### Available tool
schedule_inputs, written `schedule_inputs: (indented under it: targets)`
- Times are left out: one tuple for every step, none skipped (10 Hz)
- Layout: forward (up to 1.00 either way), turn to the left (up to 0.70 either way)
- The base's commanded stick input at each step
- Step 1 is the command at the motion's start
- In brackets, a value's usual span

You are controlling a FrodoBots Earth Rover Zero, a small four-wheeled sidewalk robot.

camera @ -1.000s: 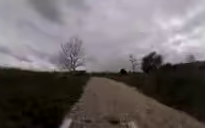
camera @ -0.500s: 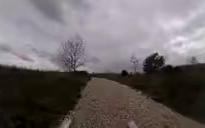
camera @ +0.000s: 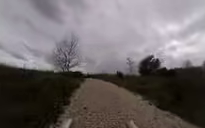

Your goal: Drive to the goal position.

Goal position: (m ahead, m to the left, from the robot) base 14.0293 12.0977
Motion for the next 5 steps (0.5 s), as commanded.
schedule_inputs:
  targets:
    - [0.7,0.0]
    - [0.7,0.0]
    - [0.7,0.0]
    - [0.7,0.0]
    - [0.7,0.0]
